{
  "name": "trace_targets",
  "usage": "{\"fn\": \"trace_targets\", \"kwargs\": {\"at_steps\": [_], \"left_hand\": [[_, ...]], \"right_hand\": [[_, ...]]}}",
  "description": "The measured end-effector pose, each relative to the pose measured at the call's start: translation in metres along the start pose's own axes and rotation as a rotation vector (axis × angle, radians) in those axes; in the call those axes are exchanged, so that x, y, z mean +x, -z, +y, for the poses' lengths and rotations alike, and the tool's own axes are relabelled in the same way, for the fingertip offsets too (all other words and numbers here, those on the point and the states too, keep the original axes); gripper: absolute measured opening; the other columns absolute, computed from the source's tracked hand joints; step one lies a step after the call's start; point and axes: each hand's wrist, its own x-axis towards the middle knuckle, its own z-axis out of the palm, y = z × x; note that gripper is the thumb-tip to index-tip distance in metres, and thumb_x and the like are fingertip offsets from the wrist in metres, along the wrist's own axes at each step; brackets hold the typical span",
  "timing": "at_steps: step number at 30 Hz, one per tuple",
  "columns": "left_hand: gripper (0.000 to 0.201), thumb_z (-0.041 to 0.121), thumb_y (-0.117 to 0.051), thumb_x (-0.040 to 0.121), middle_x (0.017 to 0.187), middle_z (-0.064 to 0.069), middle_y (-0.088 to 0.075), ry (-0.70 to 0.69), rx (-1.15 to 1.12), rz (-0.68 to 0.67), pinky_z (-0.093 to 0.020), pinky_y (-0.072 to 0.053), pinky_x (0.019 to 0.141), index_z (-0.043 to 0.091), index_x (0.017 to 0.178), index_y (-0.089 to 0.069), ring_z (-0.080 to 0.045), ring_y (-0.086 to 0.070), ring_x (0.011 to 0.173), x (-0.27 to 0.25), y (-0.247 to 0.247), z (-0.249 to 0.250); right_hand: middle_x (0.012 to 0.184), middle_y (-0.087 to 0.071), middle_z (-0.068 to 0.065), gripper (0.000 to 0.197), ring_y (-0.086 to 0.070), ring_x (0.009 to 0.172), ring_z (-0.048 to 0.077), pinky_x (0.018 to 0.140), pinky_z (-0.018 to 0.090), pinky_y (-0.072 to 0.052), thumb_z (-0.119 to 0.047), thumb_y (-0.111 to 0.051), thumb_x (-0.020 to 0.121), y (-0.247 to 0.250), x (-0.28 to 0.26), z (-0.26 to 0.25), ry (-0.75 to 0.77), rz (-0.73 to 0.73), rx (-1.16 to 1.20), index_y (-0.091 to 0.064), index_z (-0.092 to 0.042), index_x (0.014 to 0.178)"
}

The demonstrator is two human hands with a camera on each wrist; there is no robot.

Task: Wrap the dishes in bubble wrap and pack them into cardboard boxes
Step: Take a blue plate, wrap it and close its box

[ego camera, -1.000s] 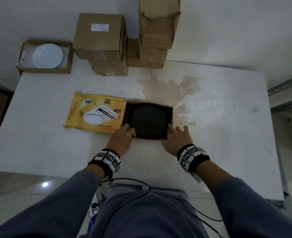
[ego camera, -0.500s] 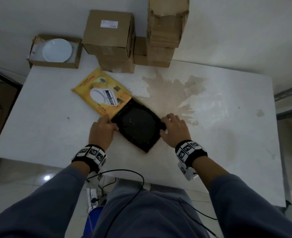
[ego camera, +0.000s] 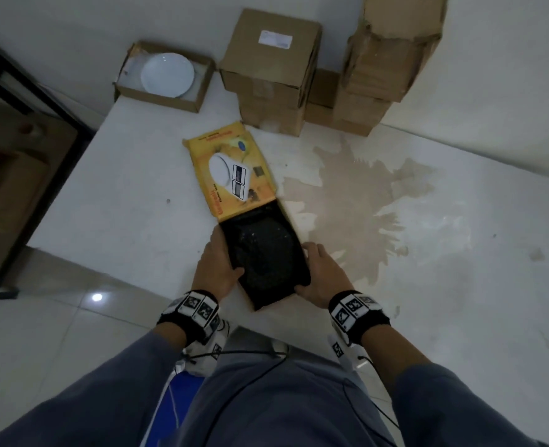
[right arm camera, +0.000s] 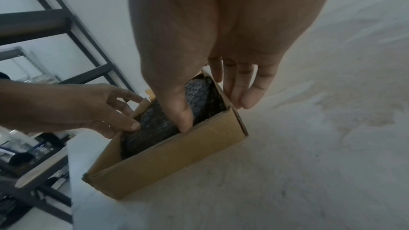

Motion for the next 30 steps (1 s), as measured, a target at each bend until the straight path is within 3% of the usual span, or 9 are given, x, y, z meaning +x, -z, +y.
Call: {"fn": "trace_targets", "kwargs": {"at_steps": [3,6,10,14,18,20,23,28,30], "left_hand": [[0.102,0.014,-0.085,0.071,0.12,-0.009,-0.058,0.073,-0.091,-0.002,-0.039,-0.048,0.09,0.017,0.148,-0.018,-0.028,-0.058,0.108,-0.006,0.007,-0.005],[0.082,0.033,-0.085,0.073,0.093,-0.002,-0.063,0.188,-0.146,0.026,-0.038,-0.05,0.081,0.019,0.134,-0.031,-0.023,-0.061,0.09,0.005,0.023,-0.003],[0.057,0.043,-0.07,0.086,0.107,-0.011,-0.067,0.384,-0.454,0.168,-0.046,-0.057,0.085,0.022,0.134,-0.047,-0.029,-0.067,0.094,0.045,0.049,0.003],[0.018,0.035,-0.057,0.093,0.108,-0.015,-0.067,0.368,-0.453,0.143,-0.045,-0.06,0.076,0.024,0.107,-0.061,-0.033,-0.068,0.089,0.065,0.061,0.018],[0.024,0.036,-0.052,0.094,0.106,-0.014,-0.066,0.396,-0.459,0.148,-0.043,-0.061,0.072,0.021,0.112,-0.058,-0.029,-0.068,0.085,0.068,0.064,0.021],[0.03,0.038,-0.049,0.094,0.105,-0.015,-0.065,0.406,-0.452,0.142,-0.043,-0.062,0.066,0.017,0.11,-0.061,-0.031,-0.068,0.083,0.071,0.069,0.018],[0.021,0.028,-0.048,0.093,0.11,-0.014,-0.062,0.434,-0.553,0.127,-0.037,-0.06,0.053,0.016,0.105,-0.061,-0.035,-0.067,0.086,0.074,0.078,0.012],[0.008,0.014,-0.052,0.097,0.115,-0.018,-0.059,0.34,-0.712,0.077,-0.048,-0.061,0.068,0.02,0.103,-0.051,-0.036,-0.068,0.092,0.061,0.084,-0.006],[0.018,0.018,-0.054,0.098,0.113,-0.013,-0.063,0.23,-0.657,0.067,-0.046,-0.061,0.072,0.028,0.113,-0.053,-0.029,-0.07,0.088,0.053,0.085,-0.009]], "right_hand": [[0.127,-0.039,0.007,0.085,-0.05,0.113,0.032,0.082,0.044,-0.051,-0.034,-0.074,0.072,-0.001,0.003,-0.005,0.01,-0.021,-0.014,-0.026,-0.018,0.14],[0.133,-0.037,0.009,0.095,-0.047,0.118,0.033,0.089,0.044,-0.048,-0.047,-0.07,0.074,0.006,0.014,-0.017,0.009,-0.012,-0.093,-0.019,-0.017,0.147],[0.153,-0.02,0.012,0.13,-0.032,0.134,0.033,0.108,0.048,-0.035,-0.078,-0.064,0.063,0.0,0.027,-0.055,-0.009,0.014,-0.175,0.008,-0.02,0.155],[0.158,0.013,0.027,0.154,0.0,0.147,0.044,0.118,0.06,-0.001,-0.096,-0.056,0.041,-0.025,0.032,-0.086,-0.1,0.019,-0.273,0.024,-0.023,0.151],[0.152,0.024,0.035,0.158,0.012,0.144,0.051,0.118,0.06,0.003,-0.088,-0.067,0.042,-0.034,0.038,-0.092,-0.088,0.027,-0.336,0.027,-0.022,0.15],[0.152,0.025,0.034,0.155,0.016,0.144,0.05,0.118,0.059,0.003,-0.083,-0.071,0.046,-0.031,0.043,-0.091,-0.045,0.004,-0.363,0.026,-0.022,0.151],[0.151,0.028,0.034,0.152,0.02,0.142,0.05,0.118,0.059,0.006,-0.08,-0.071,0.049,-0.022,0.053,-0.088,0.003,-0.034,-0.426,0.026,-0.022,0.151],[0.154,0.026,0.028,0.147,0.02,0.144,0.044,0.118,0.057,0.008,-0.079,-0.071,0.052,-0.007,0.062,-0.087,0.034,-0.117,-0.365,0.023,-0.026,0.152],[0.161,0.008,0.016,0.132,0.002,0.149,0.035,0.121,0.05,-0.003,-0.069,-0.075,0.061,0.011,0.066,-0.086,0.028,-0.092,-0.107,0.01,-0.029,0.155]]}}
